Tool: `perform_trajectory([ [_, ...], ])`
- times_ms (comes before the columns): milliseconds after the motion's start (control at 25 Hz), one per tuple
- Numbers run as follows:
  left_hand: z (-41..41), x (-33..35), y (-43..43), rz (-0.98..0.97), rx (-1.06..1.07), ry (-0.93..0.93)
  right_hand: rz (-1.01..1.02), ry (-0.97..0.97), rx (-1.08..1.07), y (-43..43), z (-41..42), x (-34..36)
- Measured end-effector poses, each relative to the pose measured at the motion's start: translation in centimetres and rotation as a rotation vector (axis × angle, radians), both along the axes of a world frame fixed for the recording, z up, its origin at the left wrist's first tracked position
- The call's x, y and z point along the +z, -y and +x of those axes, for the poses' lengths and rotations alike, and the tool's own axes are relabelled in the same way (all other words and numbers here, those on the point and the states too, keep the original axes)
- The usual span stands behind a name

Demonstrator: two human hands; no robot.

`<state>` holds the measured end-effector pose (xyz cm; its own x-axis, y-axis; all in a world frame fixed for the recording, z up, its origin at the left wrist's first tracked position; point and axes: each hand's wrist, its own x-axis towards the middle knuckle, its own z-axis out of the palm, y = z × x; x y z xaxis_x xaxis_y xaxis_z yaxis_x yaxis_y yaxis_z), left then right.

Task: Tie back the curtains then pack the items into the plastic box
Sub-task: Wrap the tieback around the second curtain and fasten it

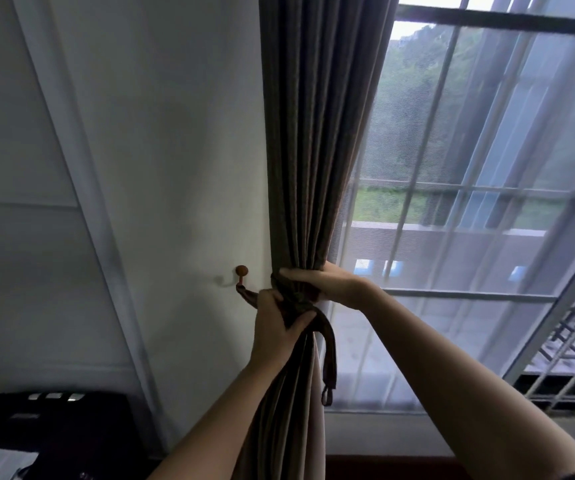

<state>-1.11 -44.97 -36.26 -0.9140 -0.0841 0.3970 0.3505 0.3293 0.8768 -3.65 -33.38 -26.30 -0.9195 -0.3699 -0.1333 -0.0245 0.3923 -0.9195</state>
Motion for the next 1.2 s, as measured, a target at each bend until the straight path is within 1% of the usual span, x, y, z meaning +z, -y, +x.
perform_trajectory([
  [80, -0.3, -0.5, -0.4, 0.057, 0.076, -0.029, -0.182, 0.083, 0.039, -0.7, 0.4, -0.3],
  [160, -1.0, -1.3, -0.7, 0.018, 0.137, -0.044, -0.257, 0.094, 0.019, -1.2, 0.6, -0.7],
  [200, -1.4, -1.5, -0.9, -0.018, 0.172, -0.042, -0.260, 0.105, 0.020, -1.3, 0.6, -0.8],
  [400, -1.4, -0.8, -1.9, -0.111, 0.241, -0.052, -0.224, 0.093, -0.005, -1.6, 0.7, 0.8],
  [520, -1.1, -0.2, -2.5, -0.150, 0.377, -0.096, -0.020, -0.052, 0.038, -1.6, 0.1, 1.3],
  [600, -1.1, 0.1, -3.0, -0.152, 0.453, -0.111, 0.037, -0.113, 0.062, -1.5, 0.2, 1.8],
  [680, -1.3, 0.2, -3.1, -0.135, 0.460, -0.090, 0.097, -0.196, 0.091, -1.7, 0.5, 1.9],
  [760, -1.7, -0.1, -2.9, -0.119, 0.454, -0.091, 0.074, -0.231, 0.122, -2.4, 0.6, 1.2],
  [800, -1.8, -0.2, -2.7, -0.107, 0.452, -0.102, 0.002, -0.220, 0.080, -2.6, 0.2, 0.2],
  [840, -2.0, -0.4, -2.5, -0.096, 0.445, -0.112, -0.092, -0.198, -0.040, -3.0, -0.1, -1.1],
  [920, -2.2, -0.3, -2.0, -0.096, 0.441, -0.133, -0.245, -0.147, -0.437, -4.0, -0.4, -4.6],
  [960, -2.1, -0.2, -1.8, -0.107, 0.449, -0.149, -0.225, -0.074, -0.614, -4.5, -0.4, -6.8],
  [1000, -2.0, -0.1, -1.6, -0.123, 0.460, -0.166, -0.152, 0.051, -0.694, -4.7, -0.1, -9.1],
  [1040, -1.8, 0.0, -1.4, -0.142, 0.467, -0.182, -0.088, 0.205, -0.654, -4.2, 0.4, -11.2],
  [1080, -1.6, 0.1, -1.0, -0.160, 0.475, -0.203, -0.077, 0.322, -0.561, -3.3, 0.7, -12.7],
  [1120, -1.3, 0.2, -0.5, -0.175, 0.486, -0.219, -0.138, 0.379, -0.493, -2.1, 0.9, -13.5],
  [1160, -1.0, 0.3, 0.1, -0.183, 0.497, -0.223, -0.269, 0.395, -0.459, -0.6, 0.5, -13.8],
  [1200, -0.8, 0.3, 0.8, -0.187, 0.510, -0.217, -0.481, 0.418, -0.448, 0.8, 0.1, -13.6],
])
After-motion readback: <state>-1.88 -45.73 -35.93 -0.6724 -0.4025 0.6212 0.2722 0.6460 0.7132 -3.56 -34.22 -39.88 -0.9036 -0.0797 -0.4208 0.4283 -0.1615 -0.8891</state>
